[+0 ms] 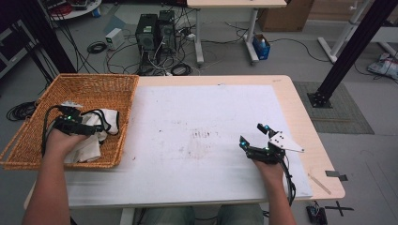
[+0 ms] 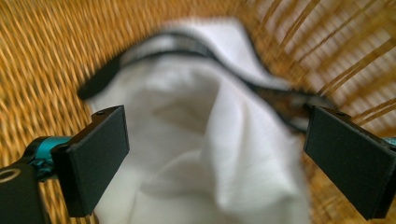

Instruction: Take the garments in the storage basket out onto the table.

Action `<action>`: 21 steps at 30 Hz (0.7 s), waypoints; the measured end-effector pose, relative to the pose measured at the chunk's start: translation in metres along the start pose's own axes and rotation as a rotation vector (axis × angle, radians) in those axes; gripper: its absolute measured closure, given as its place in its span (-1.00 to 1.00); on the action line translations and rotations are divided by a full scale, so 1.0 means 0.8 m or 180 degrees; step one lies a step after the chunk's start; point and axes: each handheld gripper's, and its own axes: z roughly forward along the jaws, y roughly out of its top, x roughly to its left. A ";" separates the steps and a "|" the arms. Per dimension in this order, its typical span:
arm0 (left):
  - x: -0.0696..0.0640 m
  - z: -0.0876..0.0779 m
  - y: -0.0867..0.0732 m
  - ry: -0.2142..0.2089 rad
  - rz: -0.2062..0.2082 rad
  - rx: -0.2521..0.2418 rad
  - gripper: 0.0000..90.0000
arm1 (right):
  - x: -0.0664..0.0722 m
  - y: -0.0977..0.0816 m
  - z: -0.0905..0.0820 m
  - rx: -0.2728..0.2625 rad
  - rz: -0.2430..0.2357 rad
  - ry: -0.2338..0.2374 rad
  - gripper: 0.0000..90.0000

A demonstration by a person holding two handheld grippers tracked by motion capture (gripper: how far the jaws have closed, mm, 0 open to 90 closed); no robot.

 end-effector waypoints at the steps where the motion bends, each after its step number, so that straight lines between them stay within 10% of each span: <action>1: 0.000 0.006 -0.001 0.0005 -0.0021 0.0115 -0.85 | 0.000 0.000 0.000 0.0000 0.0000 -0.0001 -0.73; 5: -0.003 0.027 -0.008 0.0014 0.0071 0.0564 -0.85 | 0.000 0.000 0.000 0.0001 -0.0002 -0.0006 -0.73; 9: -0.002 0.022 -0.008 0.0028 0.0009 0.0506 -0.64 | 0.001 0.000 0.000 0.0001 0.0000 -0.0012 -0.73; 15: -0.006 0.007 -0.009 0.0010 0.0099 0.0544 0.32 | 0.001 0.000 -0.001 0.0006 -0.0003 -0.0019 -0.73; 21: -0.010 -0.006 -0.005 -0.0096 0.0121 0.0505 0.56 | 0.001 0.000 0.000 -0.0009 -0.0023 -0.0035 -0.73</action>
